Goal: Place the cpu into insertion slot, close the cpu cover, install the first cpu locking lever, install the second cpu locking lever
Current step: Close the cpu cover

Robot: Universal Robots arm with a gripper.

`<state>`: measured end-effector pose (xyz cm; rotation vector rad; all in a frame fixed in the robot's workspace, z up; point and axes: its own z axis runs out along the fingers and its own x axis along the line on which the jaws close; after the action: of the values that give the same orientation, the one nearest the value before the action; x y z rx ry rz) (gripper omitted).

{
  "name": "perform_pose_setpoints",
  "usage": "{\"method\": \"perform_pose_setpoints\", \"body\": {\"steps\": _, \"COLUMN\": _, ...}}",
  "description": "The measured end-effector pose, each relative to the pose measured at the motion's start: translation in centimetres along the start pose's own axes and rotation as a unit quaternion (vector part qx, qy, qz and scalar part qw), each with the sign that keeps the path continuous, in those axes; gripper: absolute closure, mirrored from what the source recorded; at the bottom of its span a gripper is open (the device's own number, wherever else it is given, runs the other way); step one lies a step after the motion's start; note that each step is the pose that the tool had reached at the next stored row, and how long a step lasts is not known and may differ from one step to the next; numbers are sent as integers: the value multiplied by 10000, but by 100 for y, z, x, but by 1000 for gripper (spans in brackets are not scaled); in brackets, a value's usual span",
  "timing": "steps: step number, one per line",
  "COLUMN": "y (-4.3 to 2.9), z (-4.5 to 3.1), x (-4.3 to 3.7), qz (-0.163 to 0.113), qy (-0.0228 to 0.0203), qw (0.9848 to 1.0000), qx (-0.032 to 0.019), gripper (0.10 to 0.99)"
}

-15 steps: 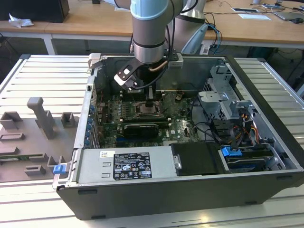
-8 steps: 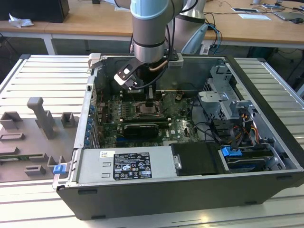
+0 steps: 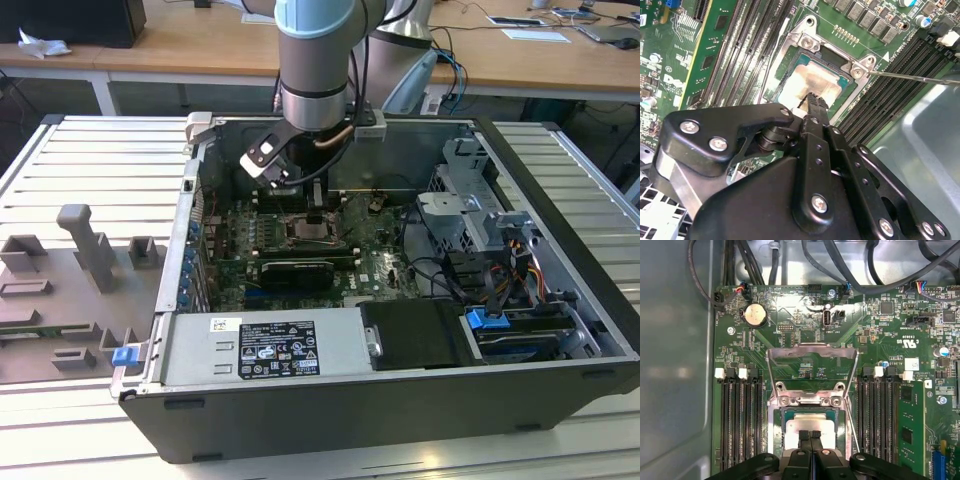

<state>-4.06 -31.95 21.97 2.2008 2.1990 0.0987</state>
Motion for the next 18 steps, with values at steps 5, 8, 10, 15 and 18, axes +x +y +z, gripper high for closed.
{"method": "perform_pose_setpoints", "body": {"steps": 5, "y": 1, "z": -23, "x": 0, "qz": -1, "qy": -21, "qw": 10000, "qx": 0, "gripper": 980}}
{"method": "perform_pose_setpoints", "body": {"steps": 8, "y": 3, "z": -51, "x": 1, "qz": -2, "qy": -33, "qw": 10000, "qx": 0, "gripper": 980}}
{"method": "perform_pose_setpoints", "body": {"steps": 10, "y": 4, "z": -59, "x": 2, "qz": -2, "qy": -38, "qw": 10000, "qx": 0, "gripper": 980}}
{"method": "perform_pose_setpoints", "body": {"steps": 15, "y": 4, "z": -71, "x": 2, "qz": -2, "qy": -50, "qw": 10000, "qx": 0, "gripper": 980}}
{"method": "perform_pose_setpoints", "body": {"steps": 18, "y": 5, "z": -76, "x": 3, "qz": -3, "qy": -58, "qw": 10000, "qx": 0, "gripper": 980}}
